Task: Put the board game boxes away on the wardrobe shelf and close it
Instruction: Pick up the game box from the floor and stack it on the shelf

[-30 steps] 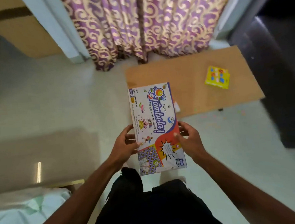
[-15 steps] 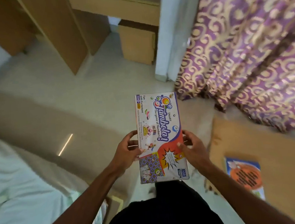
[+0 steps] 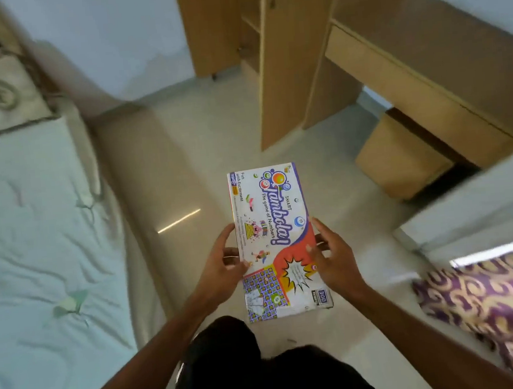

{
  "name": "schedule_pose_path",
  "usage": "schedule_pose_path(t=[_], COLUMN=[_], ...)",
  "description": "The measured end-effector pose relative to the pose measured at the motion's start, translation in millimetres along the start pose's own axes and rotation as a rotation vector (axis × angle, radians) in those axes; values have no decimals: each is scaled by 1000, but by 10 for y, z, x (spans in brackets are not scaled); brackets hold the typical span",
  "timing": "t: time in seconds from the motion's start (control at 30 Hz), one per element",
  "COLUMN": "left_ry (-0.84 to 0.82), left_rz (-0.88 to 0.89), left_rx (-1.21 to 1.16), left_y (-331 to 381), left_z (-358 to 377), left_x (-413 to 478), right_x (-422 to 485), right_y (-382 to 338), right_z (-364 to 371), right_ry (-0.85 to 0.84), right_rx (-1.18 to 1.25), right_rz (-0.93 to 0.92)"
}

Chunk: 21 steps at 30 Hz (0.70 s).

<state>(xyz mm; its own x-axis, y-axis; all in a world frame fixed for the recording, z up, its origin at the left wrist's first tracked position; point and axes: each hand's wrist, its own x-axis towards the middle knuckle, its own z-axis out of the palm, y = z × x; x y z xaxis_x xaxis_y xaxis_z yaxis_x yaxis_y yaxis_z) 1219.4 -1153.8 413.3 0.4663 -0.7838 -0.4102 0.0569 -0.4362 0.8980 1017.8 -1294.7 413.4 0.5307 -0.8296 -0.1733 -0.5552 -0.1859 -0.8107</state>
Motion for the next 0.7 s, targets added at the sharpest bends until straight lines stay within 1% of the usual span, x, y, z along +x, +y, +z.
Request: schedule_pose_path(t=[0.07,0.13,0.27,0.4,0.53,0.7], left_ry=[79,126,172,218,252,285], left_rz=[40,53,46,58,63,78], left_rx=[56,100,129,207,291,316], left_y=[88,167,375,753,1145,1556], left_z=[-304,-657,-1462,-2322,-3032,-3638], left_x=[413,841,1742,2601,3372,4419], right_x=[643,1249,2333,3308,4201,5303], right_y=[-237,-504,-1060,-1629,-2138,-2567], right_z=[199,438,993,1495,1853,2190], right_ry=[-63,-95,-117,-116,-115,-116], right_rx=[-69,-85,-101,-121,-123,-93], right_rz=[-67,-106,-174,-222,-198,-179])
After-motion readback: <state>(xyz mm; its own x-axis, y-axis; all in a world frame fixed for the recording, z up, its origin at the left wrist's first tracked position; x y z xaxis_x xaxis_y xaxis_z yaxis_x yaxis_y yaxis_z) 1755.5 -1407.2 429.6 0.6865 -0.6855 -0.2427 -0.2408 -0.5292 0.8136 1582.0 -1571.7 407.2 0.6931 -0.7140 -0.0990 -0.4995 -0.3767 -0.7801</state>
